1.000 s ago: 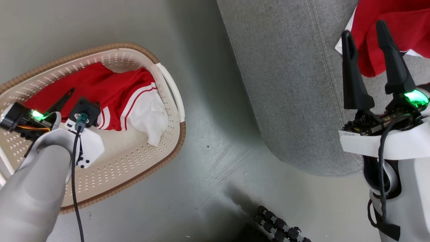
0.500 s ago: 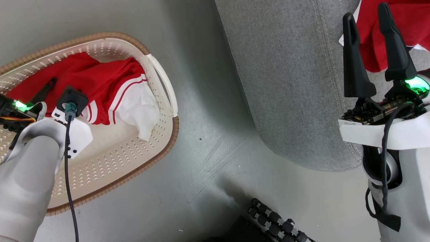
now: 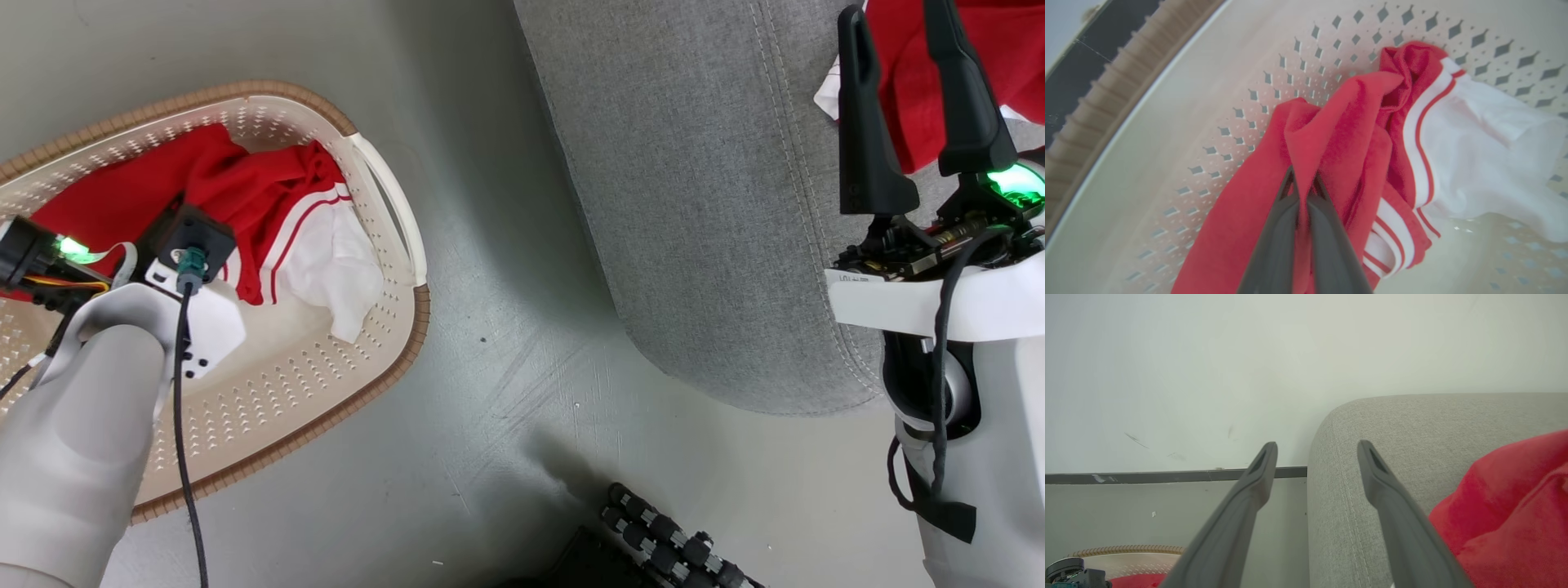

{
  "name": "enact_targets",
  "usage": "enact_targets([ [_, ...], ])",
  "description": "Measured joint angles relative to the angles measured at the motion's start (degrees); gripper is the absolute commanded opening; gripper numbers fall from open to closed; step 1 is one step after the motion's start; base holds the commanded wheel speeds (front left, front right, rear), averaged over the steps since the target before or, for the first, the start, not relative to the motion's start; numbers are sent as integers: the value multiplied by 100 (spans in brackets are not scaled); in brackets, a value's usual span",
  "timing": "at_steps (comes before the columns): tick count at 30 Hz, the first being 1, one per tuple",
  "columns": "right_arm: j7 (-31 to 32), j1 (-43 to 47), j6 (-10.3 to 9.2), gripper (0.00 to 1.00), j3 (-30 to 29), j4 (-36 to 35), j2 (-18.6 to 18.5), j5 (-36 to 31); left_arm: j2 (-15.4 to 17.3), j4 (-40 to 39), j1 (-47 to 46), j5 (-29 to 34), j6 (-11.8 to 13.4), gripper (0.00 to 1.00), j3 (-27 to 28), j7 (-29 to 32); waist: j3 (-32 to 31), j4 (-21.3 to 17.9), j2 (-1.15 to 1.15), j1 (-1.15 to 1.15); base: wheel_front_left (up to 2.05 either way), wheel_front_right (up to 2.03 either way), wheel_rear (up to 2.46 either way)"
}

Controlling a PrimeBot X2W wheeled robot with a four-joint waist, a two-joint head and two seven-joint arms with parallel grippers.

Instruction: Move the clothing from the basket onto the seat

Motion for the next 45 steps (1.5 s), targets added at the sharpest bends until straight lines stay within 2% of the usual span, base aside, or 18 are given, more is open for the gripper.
enact_targets([
  [15,0,-203,0,100,7,224,-1,-23,-337,-577,241,-391,-9,0,154,-372,-256,244,0,0,0,0,0],
  [22,0,-254,0,100,-107,363,-2,-242,-450,-1140,482,-639,15,0,349,-554,-511,420,0,0,0,0,0],
  [32,0,-252,0,100,-90,561,-5,-625,-477,-2022,624,-1095,48,0,701,-690,-936,679,0,0,0,0,0],
  [45,0,-249,0,100,257,925,-22,-1129,-461,-2913,1065,-1722,4,0,1147,-748,-1642,1073,0,0,0,0,0],
])
